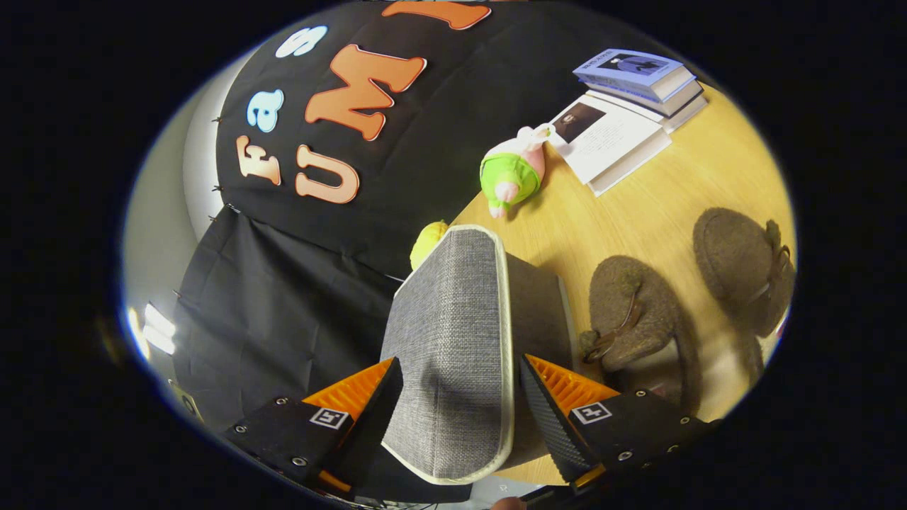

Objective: Open the storage box then place both shoes into the box .Put the left shoe in first, then the right shoe, with the right side of both shoes facing outward in a uniform manner.

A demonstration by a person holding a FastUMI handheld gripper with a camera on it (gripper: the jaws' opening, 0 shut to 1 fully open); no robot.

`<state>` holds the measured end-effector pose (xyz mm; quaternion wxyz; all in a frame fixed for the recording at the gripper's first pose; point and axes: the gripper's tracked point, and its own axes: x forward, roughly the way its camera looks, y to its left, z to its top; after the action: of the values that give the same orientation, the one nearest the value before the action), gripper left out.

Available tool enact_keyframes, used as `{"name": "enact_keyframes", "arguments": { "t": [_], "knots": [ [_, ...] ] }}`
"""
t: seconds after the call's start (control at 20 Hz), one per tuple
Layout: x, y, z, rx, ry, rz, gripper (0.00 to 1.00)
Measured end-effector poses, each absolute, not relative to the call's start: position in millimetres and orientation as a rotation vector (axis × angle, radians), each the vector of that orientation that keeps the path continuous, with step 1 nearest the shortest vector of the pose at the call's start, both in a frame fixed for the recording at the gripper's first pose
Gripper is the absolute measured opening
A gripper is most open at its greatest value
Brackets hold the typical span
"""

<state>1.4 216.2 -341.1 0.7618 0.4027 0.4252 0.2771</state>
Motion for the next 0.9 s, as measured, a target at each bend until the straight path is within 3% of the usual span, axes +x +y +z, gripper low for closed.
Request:
{"name": "enact_keyframes", "arguments": {
  "t": [0.2,0.3,0.5,0.6,0.65,0.75,0.85,0.9],
  "knots": [
    [4,226,-347,0.908,0.955,0.605,0.95],
    [7,222,-348,0.93,0.961,0.593,0.88],
    [8,207,-340,0.988,0.946,0.589,0.65],
    [11,200,-333,0.991,0.922,0.571,0.49],
    [11,197,-329,0.993,0.91,0.569,0.33],
    [12,195,-317,0.997,0.896,0.567,0.12],
    [11,198,-307,0.965,0.898,0.567,0.01],
    [11,200,-299,0.949,0.893,0.575,0.01]
  ]
}}
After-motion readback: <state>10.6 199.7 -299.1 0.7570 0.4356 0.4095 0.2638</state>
